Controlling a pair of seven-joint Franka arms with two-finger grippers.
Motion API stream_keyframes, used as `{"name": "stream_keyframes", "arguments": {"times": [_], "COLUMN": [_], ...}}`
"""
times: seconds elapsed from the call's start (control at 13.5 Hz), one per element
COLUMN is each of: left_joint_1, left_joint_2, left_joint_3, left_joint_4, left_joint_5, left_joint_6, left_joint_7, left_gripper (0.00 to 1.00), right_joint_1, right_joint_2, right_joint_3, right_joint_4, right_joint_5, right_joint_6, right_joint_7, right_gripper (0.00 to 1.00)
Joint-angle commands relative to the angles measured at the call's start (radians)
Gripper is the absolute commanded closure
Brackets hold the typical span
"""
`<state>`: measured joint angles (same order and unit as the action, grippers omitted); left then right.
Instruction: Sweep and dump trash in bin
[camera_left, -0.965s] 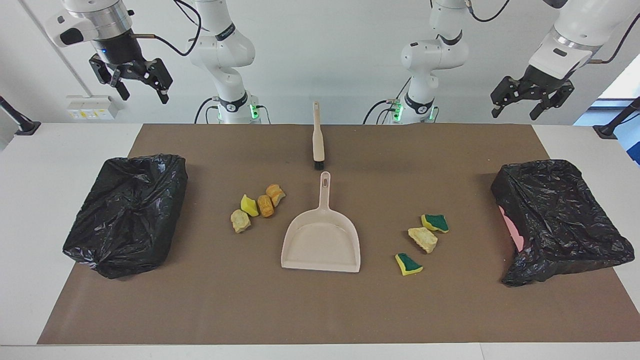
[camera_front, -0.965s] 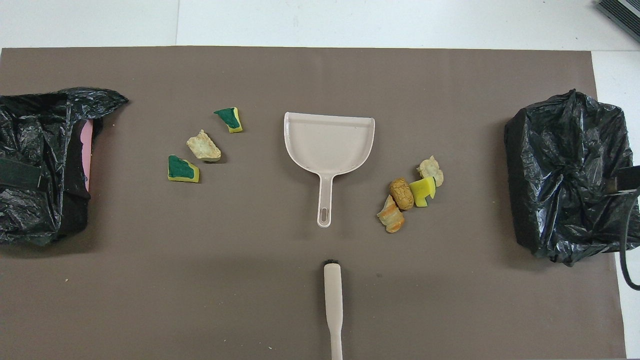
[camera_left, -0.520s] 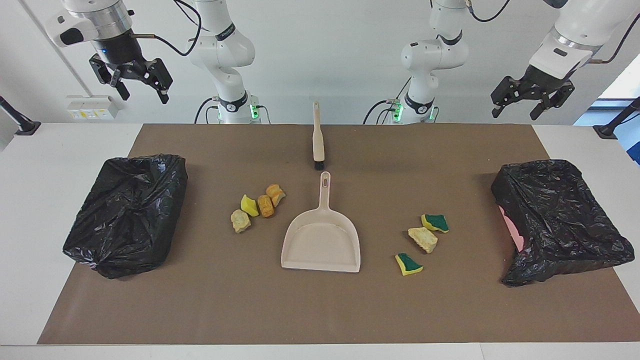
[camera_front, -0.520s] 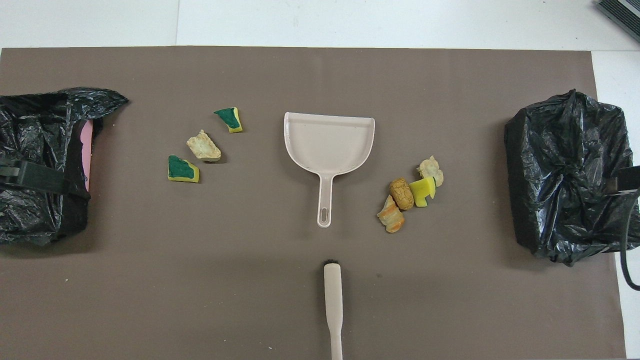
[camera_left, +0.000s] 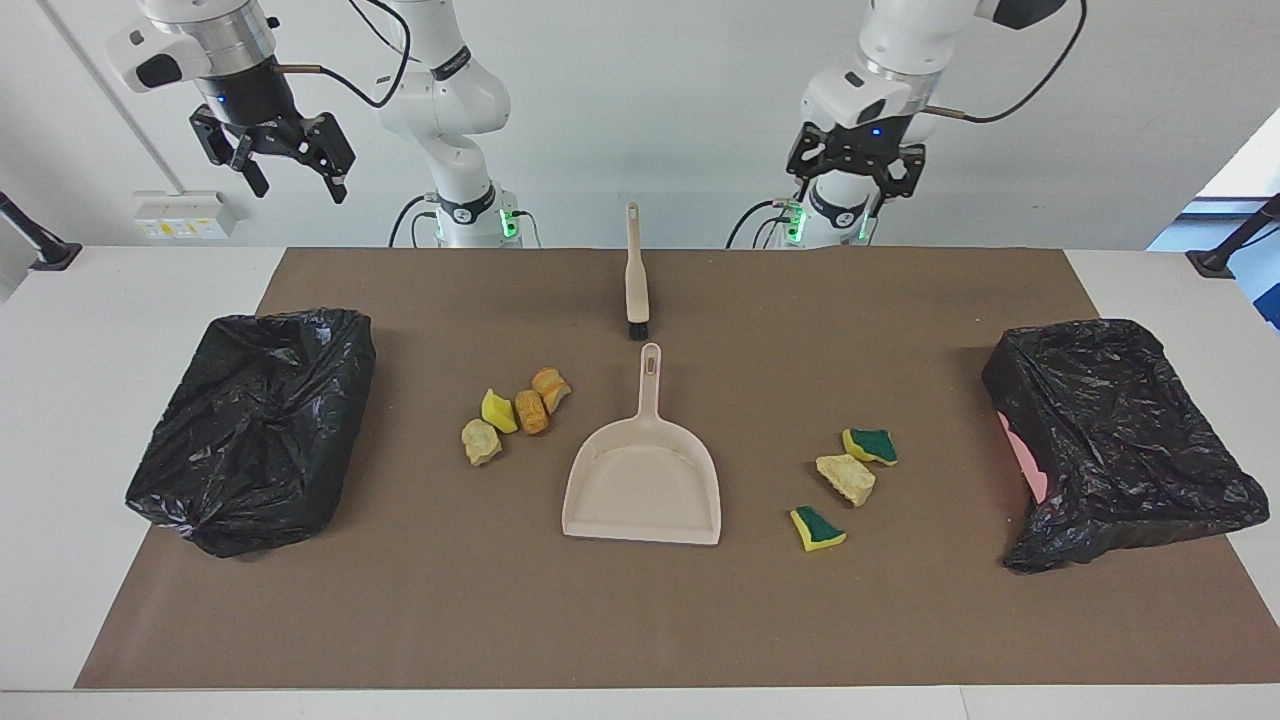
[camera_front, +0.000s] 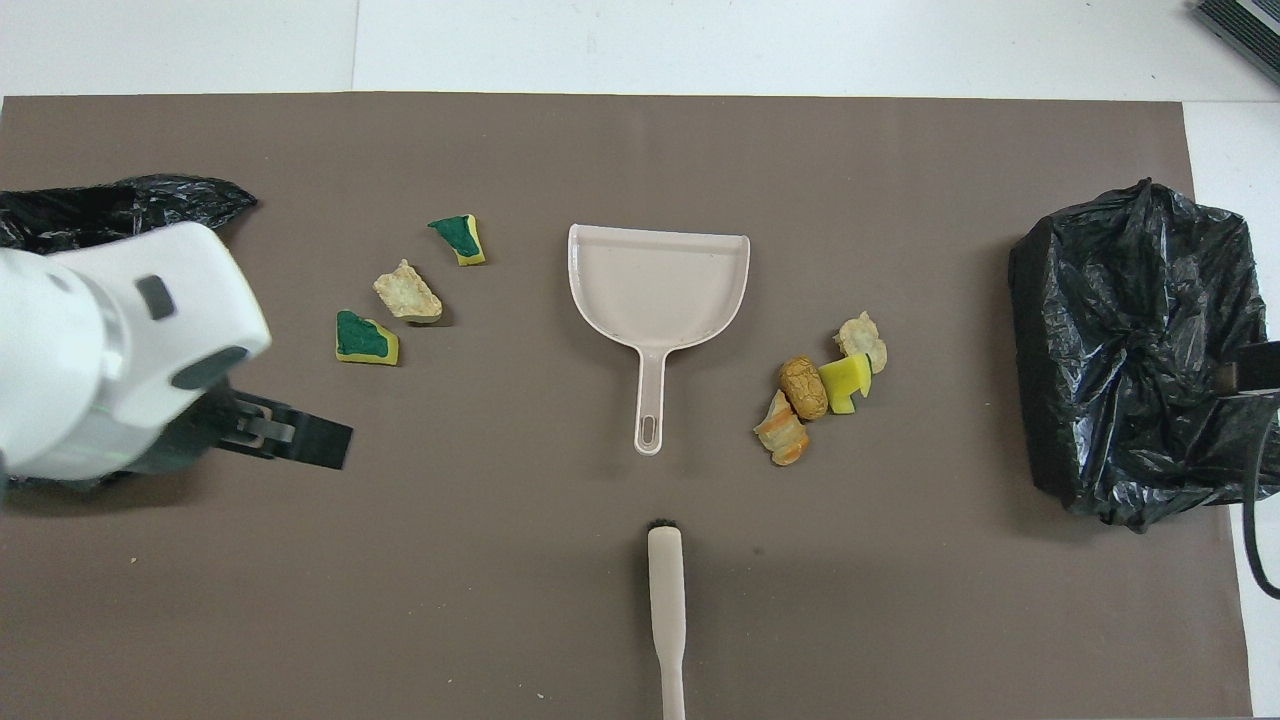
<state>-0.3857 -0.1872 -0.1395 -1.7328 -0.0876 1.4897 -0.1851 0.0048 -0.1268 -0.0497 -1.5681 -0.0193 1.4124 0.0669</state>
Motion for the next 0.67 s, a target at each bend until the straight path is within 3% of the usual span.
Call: {"name": "stream_keyframes", "arguments": {"times": [0.0,0.22,0.37,0.59], "left_joint_1": [-0.146,-0.258,-0.314,-0.43], "left_joint_2": [-0.077,-0.075,-0.064,-0.023], "left_joint_3": [0.021,0.021,0.021,0.021], "left_joint_4": [-0.187,-0.289,-0.347,-0.451], "left_joint_5": [-0.018,-0.079,-0.095,-0.107], "left_joint_6": [0.13,0.23,0.286,0.449], "left_joint_7": [-0.106,-0.204,-0.211,-0.389], "left_gripper": [0.0,0.0,0.0,0.0], "right_joint_1": [-0.005,0.027,0.043,0.089], "right_joint_2": [-0.022,-0.011,0.042,0.131], "right_joint_3": [-0.001,0.001,0.001,0.001], "right_joint_4": [-0.102,-0.197,-0.201,-0.216], "right_joint_5": [0.007,0.015,0.018,0.022], "right_joint_6": [0.033,0.166,0.212,0.276], "right_joint_7": [-0.004,0.054,0.068,0.14], "right_gripper": [0.0,0.0,0.0,0.0]}}
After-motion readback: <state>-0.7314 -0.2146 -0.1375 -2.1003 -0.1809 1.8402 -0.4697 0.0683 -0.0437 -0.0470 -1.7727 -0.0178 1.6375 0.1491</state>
